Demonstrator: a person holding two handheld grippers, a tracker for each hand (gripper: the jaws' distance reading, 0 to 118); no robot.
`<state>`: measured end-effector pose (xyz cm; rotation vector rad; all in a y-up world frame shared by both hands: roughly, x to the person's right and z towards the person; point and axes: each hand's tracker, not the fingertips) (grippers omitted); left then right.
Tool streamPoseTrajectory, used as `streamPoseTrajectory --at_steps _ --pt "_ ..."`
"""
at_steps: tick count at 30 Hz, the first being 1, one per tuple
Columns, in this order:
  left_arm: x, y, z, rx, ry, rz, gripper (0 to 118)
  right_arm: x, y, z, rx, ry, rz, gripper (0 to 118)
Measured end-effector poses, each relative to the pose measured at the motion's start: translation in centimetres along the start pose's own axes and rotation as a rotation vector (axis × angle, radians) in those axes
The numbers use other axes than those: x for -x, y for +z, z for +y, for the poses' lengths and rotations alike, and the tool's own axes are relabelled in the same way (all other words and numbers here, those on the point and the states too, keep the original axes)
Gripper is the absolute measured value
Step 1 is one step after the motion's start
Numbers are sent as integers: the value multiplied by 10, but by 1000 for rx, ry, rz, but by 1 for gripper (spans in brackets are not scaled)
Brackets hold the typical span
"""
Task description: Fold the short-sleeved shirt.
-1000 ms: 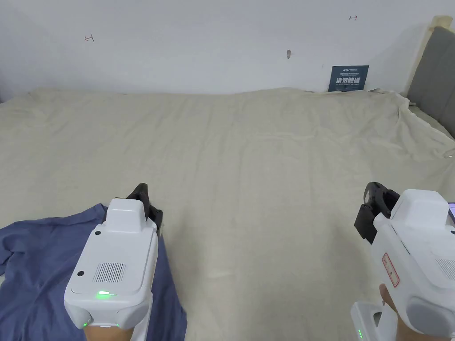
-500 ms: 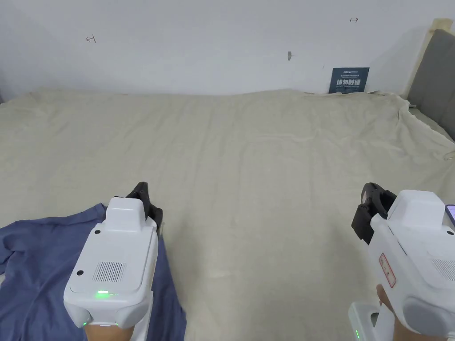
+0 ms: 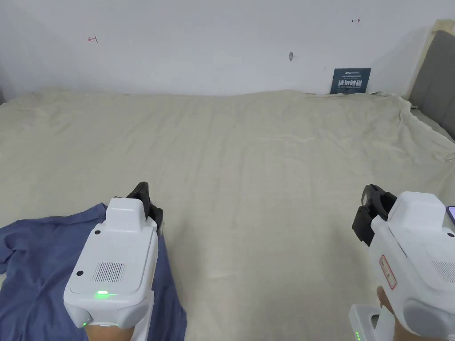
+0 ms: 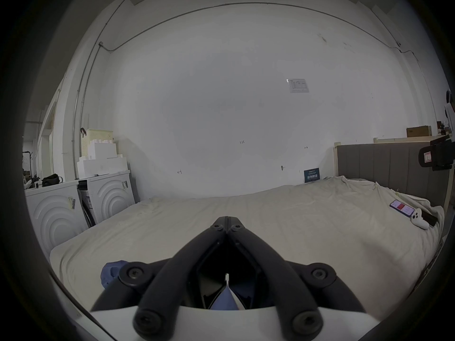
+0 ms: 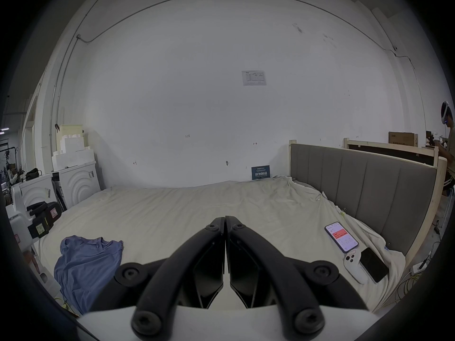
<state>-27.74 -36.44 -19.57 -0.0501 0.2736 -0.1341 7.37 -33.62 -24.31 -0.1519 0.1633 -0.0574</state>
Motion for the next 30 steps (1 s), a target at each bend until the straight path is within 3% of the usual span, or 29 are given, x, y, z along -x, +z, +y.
streamPoseTrajectory --at_steps 8,14,30 --pt "9 2 1 -7 10 19 0 8 -1 2 -5 17 10 0" --pt "35 9 0 -4 42 76 0 32 -8 5 -14 53 70 0" --pt "174 82 -12 29 25 415 0 182 -37 5 -15 73 412 0"
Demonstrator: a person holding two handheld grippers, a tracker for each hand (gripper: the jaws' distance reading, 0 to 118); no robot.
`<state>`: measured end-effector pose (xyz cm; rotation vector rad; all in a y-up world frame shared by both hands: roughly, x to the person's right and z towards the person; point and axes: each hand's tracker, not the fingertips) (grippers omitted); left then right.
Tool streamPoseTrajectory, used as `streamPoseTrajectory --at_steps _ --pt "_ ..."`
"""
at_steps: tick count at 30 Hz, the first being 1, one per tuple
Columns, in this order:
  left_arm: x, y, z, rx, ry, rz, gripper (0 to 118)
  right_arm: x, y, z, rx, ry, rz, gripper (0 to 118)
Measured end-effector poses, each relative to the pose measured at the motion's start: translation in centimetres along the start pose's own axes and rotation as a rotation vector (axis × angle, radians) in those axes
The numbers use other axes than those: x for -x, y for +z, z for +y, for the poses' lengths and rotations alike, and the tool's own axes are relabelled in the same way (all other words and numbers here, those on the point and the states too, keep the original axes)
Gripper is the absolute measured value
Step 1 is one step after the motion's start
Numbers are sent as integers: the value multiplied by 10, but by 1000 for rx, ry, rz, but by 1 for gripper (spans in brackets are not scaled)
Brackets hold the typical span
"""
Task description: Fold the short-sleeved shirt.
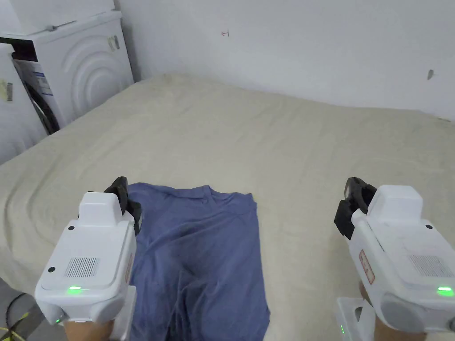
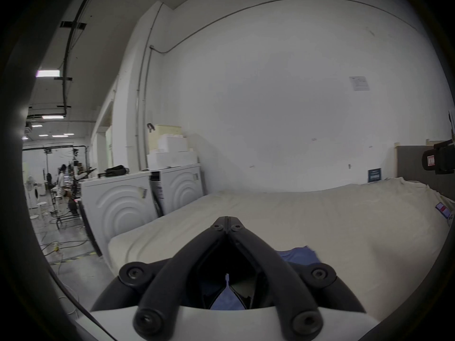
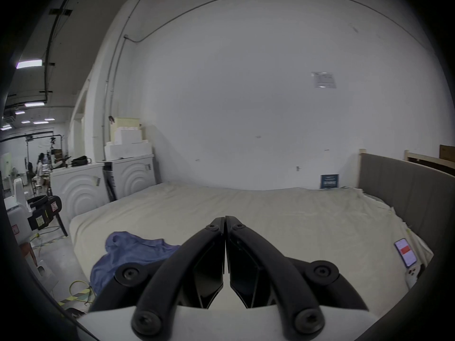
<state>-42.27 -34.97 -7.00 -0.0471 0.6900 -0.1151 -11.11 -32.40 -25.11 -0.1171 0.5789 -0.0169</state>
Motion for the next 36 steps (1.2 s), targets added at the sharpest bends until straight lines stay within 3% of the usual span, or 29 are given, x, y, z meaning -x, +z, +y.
streamPoseTrajectory --at_steps 12,26,36 --pt "58 13 -12 37 17 127 0 57 -23 -6 17 5 125 0" --pt "44 -10 -16 76 41 64 0 49 -23 -4 29 20 100 0" --pt "4 -97 -46 500 125 -104 0 40 -24 -5 53 38 63 0"
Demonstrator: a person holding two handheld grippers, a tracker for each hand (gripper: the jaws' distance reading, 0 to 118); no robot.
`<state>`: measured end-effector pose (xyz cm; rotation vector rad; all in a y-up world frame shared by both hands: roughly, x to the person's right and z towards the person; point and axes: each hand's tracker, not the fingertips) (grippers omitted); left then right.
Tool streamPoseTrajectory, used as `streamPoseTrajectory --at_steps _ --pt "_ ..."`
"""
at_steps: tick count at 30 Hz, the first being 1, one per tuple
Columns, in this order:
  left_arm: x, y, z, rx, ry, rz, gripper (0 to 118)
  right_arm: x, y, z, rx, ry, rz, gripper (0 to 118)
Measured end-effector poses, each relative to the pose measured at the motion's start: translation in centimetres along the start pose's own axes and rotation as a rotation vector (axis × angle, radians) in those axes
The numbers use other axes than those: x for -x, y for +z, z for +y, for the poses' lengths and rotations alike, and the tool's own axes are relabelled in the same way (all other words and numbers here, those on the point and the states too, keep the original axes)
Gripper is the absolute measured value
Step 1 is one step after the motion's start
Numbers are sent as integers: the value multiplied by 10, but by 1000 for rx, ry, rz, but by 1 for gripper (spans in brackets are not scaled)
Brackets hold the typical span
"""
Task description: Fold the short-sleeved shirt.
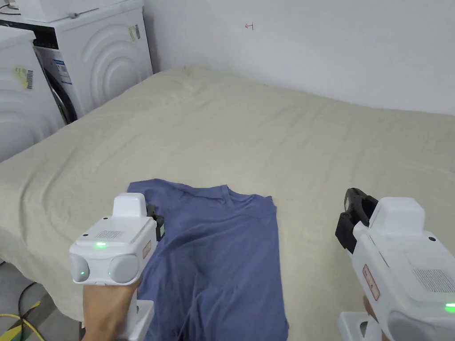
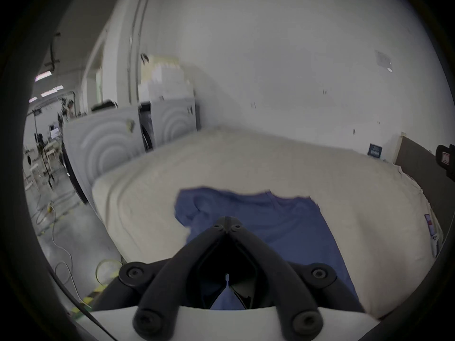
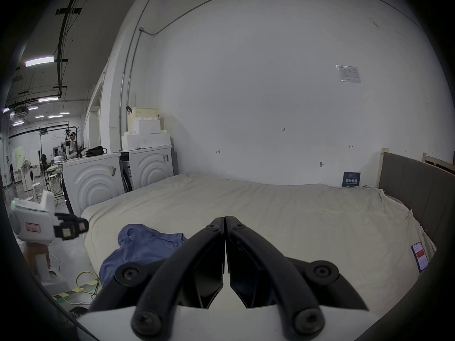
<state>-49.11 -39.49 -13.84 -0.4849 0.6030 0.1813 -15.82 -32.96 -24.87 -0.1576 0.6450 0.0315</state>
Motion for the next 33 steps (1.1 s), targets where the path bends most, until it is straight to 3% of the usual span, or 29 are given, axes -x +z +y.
streamPoseTrajectory --at_steps 3,6,9,10,11,15,21,23,28,33 --pt "-12 -30 -6 115 1 -22 0 -8 1 1 12 4 -15 0" --pt "-25 -54 -13 248 1 -37 12 -17 -1 -4 24 5 -32 0" --pt "-32 -80 -23 333 39 -28 49 -24 -2 -8 40 8 -50 0" --pt "-33 -89 -26 377 55 -23 69 -27 -2 -9 46 10 -59 0" --pt "-35 -97 -29 416 64 -17 78 -30 -2 -10 51 10 -64 0" --pt "-37 -124 -44 515 67 25 83 -44 -4 -18 71 6 -84 0" --pt "-41 -136 -66 653 86 60 78 -59 -6 -27 95 -1 -105 0" --pt "-39 -130 -65 635 125 42 65 -65 -6 -32 99 -2 -110 0" --pt "-43 -127 -61 629 66 -10 8 -72 -5 -35 109 -15 -119 0" --pt "-44 -123 -63 620 36 -37 1 -81 -1 -37 104 -21 -125 0"
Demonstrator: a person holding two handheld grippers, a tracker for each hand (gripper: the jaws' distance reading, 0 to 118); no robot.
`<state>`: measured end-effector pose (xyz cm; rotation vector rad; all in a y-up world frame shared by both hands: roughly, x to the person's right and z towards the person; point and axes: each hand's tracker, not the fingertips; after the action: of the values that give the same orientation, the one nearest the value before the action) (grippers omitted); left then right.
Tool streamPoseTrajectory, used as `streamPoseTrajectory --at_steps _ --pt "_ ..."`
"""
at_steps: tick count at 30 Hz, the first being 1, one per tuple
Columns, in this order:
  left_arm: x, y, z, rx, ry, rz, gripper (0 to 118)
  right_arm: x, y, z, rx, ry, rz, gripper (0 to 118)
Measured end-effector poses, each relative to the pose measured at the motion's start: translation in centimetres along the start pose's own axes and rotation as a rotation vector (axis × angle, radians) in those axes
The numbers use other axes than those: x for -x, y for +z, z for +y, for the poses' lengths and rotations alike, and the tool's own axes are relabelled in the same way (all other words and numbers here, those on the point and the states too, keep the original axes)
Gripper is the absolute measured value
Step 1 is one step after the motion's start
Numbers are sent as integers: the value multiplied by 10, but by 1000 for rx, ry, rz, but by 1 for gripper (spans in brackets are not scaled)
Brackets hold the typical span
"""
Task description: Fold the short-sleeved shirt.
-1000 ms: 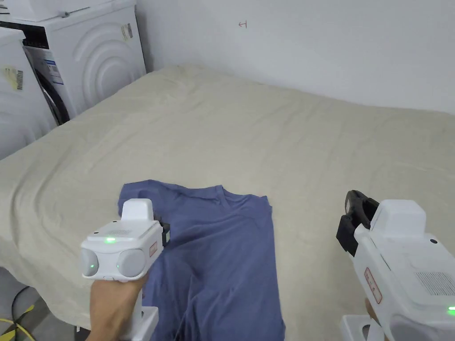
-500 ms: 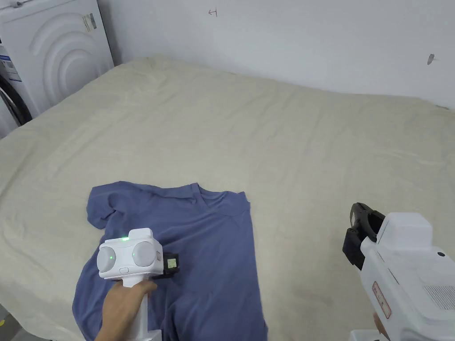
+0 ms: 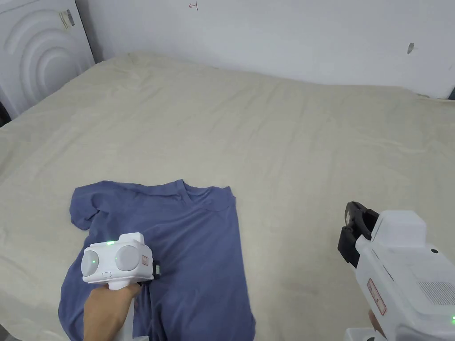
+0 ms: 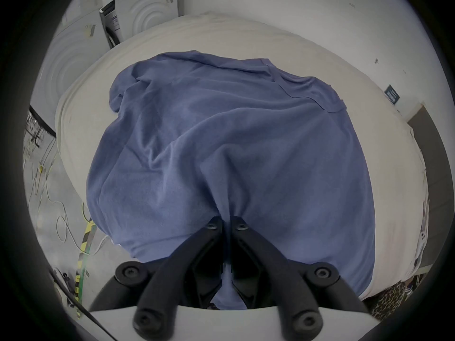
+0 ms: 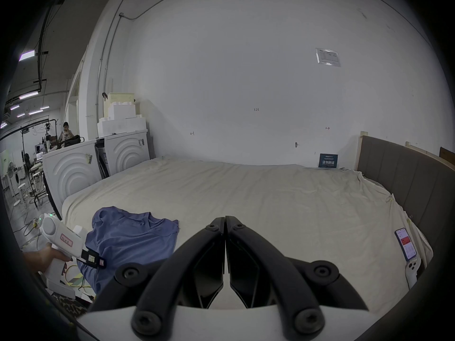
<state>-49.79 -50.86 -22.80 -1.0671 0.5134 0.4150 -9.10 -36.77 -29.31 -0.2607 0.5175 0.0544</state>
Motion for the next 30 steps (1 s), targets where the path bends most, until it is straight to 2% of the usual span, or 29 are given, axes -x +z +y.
streamPoseTrajectory --at_steps 3,12,22,30 --pt "11 12 3 -9 85 -96 0 -6 3 0 -7 -3 -6 0" --pt "17 81 9 -163 200 -387 0 -22 13 4 -31 -26 -27 0" --pt "-95 164 49 -314 -40 -512 0 -46 44 11 -80 -50 -91 0" --pt "-202 204 73 -363 -231 -624 0 -81 71 16 -126 -51 -200 0"
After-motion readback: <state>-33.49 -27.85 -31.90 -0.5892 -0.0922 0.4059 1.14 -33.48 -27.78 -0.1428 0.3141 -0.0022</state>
